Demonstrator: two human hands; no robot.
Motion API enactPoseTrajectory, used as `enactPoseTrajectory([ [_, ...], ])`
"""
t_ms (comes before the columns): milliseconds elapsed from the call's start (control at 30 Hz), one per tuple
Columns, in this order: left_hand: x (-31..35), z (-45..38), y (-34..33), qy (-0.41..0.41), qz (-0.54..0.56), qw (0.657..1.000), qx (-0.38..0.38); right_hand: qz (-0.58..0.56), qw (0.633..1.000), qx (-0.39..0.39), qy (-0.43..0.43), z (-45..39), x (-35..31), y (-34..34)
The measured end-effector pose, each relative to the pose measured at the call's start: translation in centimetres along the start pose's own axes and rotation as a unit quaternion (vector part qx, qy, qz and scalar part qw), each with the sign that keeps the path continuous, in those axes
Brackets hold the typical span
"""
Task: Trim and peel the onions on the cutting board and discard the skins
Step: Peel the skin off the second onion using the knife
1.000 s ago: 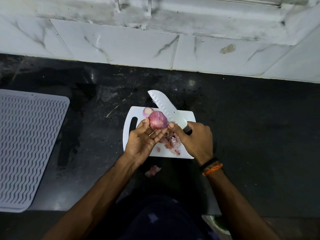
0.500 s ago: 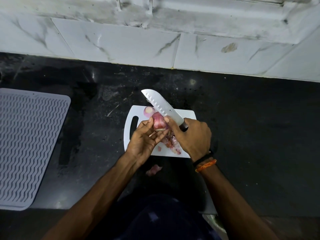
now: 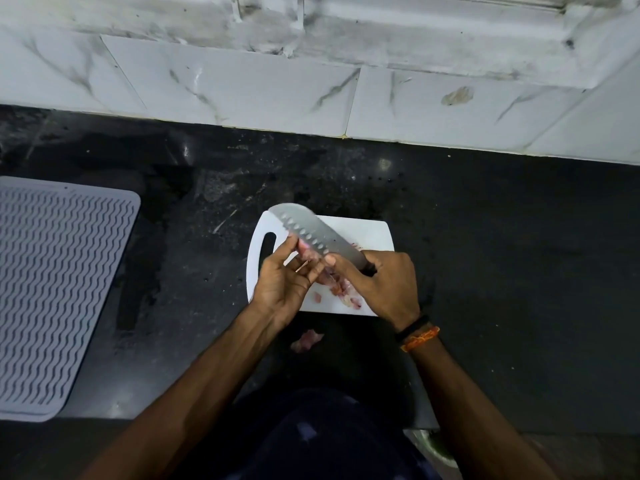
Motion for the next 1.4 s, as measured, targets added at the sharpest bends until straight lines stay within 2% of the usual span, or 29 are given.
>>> enactPoseTrajectory([
  [233,-0.2,-0.2,0.0,0.026,0.042,0.999,-0.003,-0.093,0.992,0.05,-0.074,-0.8,1.0,1.4],
  [500,-0.2,0.1,0.0,-0.004,0.014,0.999,-0.05,0.044,0.994,-0.004,-0.096,-1.4,2.3,1.1],
  [733,0.2,-0.4,0.9,-0.039,-0.014,0.998,-0.054,0.075,0.991,-0.032,-0.108,-1.6,2.1,0.5],
  [933,0.0,-0.6,1.2,-0.03,-0.028,0.994,-0.1,0.086,0.989,-0.074,-0.099,-1.7,1.9,-0.3],
  [1300,0.2,0.0,0.8,-0.021,-0.035,0.976,-0.214,0.115,0.987,-0.069,-0.092,-1.5,0.9,0.3],
  [1400,0.2,-0.1,0.7,-0.018,-0.041,0.973,-0.224,0.106,0.988,-0.044,-0.105,-1.5,0.6,0.6],
])
Point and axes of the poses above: each hand's wrist, its own z-axis away from the middle knuckle, its own y-axis out of the back of the hand, x = y × z, the point moved 3 cm from there along -z, towards the middle knuckle, and after that the axes turned 6 degrees about x, right-handed, at the moved point
